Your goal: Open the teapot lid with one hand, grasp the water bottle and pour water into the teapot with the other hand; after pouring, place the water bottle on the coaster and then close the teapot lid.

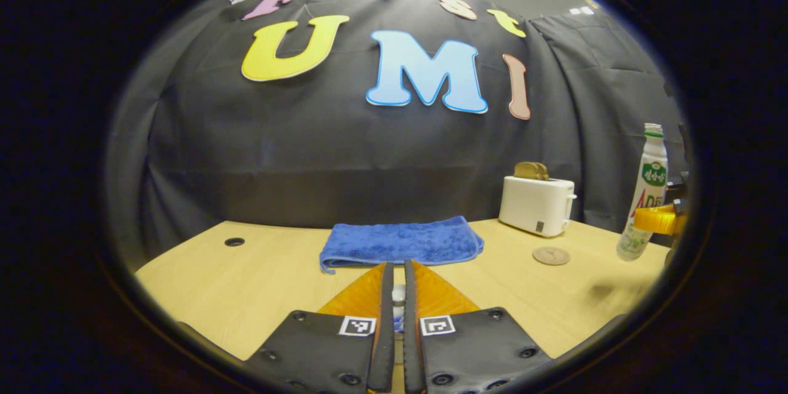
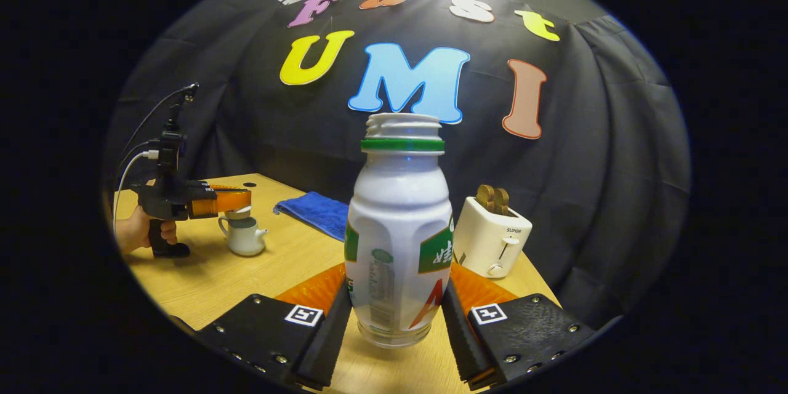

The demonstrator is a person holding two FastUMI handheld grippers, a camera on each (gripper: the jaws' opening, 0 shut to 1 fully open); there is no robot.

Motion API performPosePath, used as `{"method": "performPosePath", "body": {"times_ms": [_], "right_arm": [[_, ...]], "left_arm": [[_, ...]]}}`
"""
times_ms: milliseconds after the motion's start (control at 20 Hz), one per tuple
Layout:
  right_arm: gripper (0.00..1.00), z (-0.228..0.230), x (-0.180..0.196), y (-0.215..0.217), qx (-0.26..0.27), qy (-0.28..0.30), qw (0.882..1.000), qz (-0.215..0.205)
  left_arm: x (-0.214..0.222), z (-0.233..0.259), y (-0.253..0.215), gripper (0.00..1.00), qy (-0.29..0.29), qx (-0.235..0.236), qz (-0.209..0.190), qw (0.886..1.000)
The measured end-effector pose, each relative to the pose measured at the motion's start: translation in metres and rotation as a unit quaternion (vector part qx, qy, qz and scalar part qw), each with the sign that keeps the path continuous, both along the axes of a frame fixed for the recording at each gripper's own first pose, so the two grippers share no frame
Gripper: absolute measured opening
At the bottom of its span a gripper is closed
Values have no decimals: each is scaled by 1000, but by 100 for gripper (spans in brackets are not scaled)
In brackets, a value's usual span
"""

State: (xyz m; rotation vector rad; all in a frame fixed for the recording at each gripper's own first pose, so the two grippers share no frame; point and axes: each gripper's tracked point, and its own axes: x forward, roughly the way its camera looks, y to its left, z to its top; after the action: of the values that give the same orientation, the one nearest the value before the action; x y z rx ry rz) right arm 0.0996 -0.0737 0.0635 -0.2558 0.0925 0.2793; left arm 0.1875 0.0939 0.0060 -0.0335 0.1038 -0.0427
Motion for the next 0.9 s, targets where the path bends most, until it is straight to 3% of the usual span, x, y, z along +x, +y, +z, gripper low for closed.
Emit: {"method": "performPosePath", "body": {"times_ms": [900], "right_arm": [[73, -6, 0, -9, -2, 4, 1000, -10]], "left_arm": [[8, -32, -1, 17, 28, 20, 7, 999]]}}
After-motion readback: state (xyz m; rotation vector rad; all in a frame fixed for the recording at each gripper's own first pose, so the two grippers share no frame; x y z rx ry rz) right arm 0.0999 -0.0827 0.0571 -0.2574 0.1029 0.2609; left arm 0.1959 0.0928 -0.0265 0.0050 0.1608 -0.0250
